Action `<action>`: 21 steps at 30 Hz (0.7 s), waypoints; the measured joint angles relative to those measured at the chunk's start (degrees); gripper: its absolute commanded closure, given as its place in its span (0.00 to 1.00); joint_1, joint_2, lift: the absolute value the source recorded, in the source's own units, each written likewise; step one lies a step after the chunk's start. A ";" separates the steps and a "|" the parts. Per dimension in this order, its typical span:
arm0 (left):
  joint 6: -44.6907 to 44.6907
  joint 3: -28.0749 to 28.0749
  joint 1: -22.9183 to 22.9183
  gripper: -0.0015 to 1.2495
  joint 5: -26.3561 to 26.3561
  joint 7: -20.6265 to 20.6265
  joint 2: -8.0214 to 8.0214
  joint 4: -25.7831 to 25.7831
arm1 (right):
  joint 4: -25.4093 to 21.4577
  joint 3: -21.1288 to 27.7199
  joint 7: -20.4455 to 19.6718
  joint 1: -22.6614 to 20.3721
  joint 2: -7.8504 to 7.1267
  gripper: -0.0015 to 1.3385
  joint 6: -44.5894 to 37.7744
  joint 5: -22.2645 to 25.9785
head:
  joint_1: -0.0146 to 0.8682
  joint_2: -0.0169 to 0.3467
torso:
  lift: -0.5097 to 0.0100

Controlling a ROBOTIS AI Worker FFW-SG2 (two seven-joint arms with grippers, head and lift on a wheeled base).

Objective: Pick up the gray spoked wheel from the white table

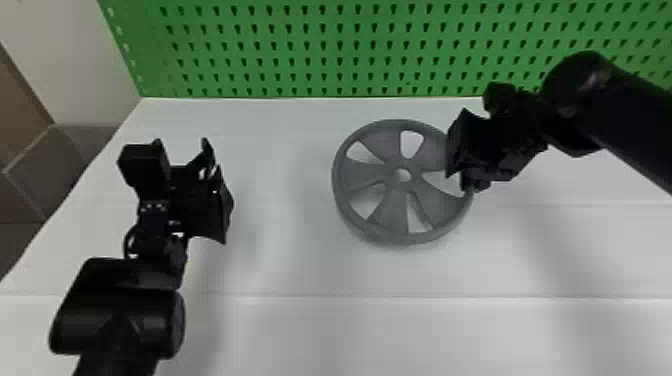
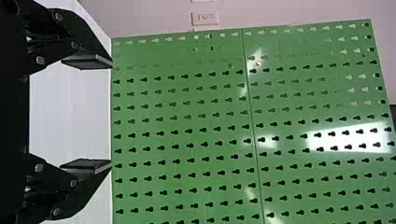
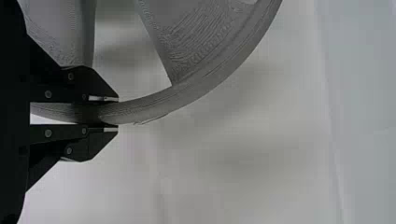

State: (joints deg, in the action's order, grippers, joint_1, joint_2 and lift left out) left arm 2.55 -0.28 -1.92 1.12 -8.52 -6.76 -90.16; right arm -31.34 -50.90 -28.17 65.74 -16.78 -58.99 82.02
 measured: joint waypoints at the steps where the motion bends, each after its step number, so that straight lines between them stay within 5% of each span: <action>1: 0.00 -0.01 0.02 0.39 0.01 0.00 0.00 0.00 | -0.10 1.13 1.34 -0.18 0.07 0.80 0.39 -2.00 | 0.90 0.25 | 0.83; 14: 0.14 -0.64 0.54 0.39 0.51 0.00 -0.08 -0.23 | -8.22 13.47 7.93 -4.63 0.52 0.80 9.15 -21.70 | 0.90 0.25 | 0.83; 21: 0.18 -1.12 0.82 0.39 0.63 0.00 -0.14 -0.49 | -10.56 17.65 15.42 -6.46 1.12 0.80 14.35 -30.91 | 0.90 0.25 | 0.83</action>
State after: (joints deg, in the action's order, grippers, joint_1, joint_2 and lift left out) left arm 2.72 -1.40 -1.10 1.75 -8.52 -6.90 -90.65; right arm -41.90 -33.25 -12.75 59.28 -15.66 -44.64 51.11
